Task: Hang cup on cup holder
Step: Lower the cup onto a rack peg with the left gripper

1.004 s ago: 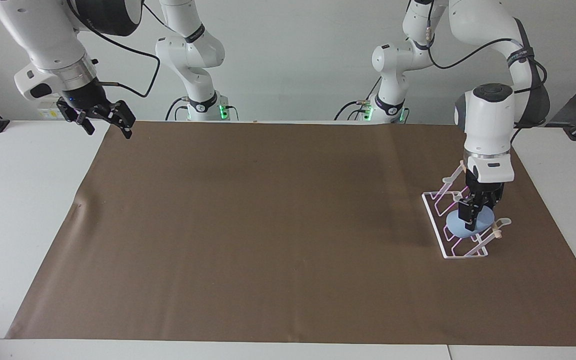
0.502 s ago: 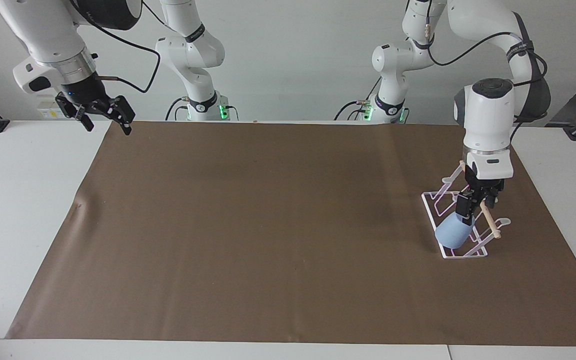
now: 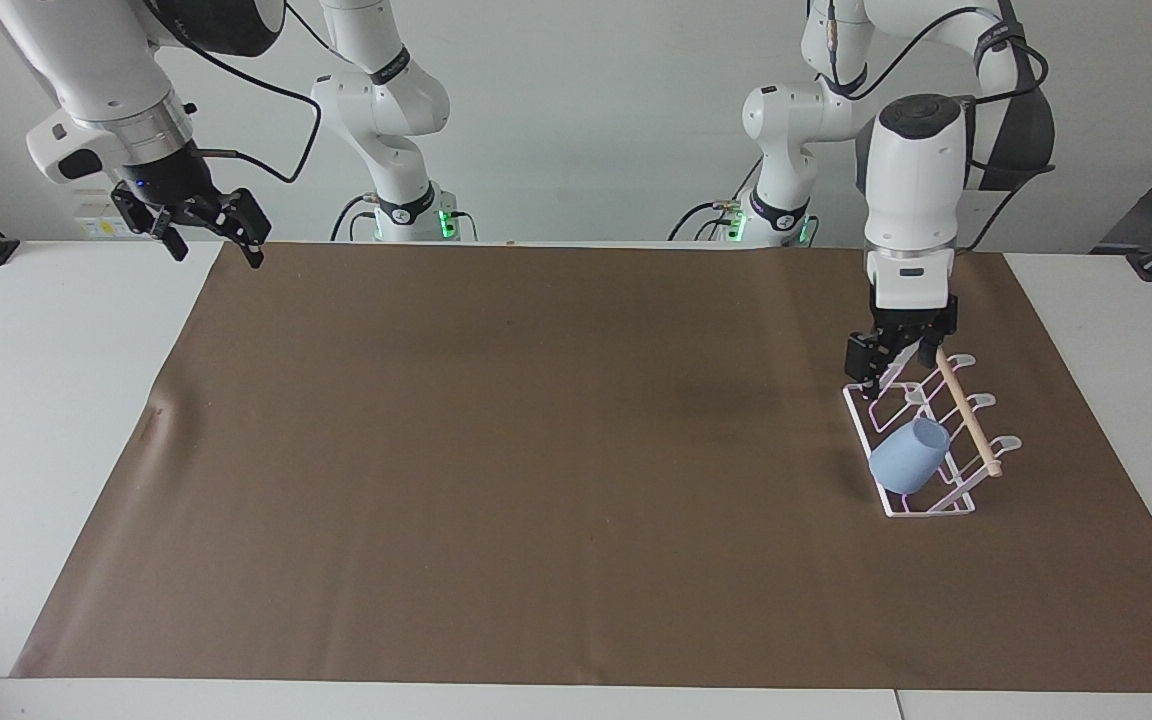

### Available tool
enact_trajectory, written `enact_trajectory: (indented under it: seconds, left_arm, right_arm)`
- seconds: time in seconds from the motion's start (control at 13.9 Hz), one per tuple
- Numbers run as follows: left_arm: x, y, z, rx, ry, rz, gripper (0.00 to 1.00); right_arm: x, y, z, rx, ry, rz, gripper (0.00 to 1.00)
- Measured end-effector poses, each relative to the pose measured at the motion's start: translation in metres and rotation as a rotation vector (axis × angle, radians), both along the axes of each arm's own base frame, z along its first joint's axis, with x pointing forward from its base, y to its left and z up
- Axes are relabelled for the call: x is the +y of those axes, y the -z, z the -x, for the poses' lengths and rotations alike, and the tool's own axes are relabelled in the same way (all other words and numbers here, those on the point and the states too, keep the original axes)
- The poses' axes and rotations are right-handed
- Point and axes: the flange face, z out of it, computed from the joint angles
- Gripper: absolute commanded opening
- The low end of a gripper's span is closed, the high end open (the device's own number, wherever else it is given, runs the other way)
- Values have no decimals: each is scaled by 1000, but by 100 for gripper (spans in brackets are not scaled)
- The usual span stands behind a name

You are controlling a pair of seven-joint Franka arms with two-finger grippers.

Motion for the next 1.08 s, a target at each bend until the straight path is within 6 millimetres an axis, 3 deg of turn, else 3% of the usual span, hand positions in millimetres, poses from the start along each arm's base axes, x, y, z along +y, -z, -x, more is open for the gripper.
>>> enact_trajectory:
  seconds: [0.22, 0.36, 0.65, 1.08]
  left_arm:
    - [-47, -26, 17, 34, 52, 33, 100]
    - [-51, -48, 19, 77, 117, 58, 100]
    - [-21, -96, 17, 163, 277, 81, 100]
    - [26, -122, 20, 284, 403, 94, 100]
  right_arm:
    - [9, 4, 2, 8, -16, -1, 100]
    - [9, 8, 3, -1, 14, -1, 100]
    - [20, 9, 4, -6, 6, -1, 100]
    - [22, 8, 5, -8, 3, -1, 100]
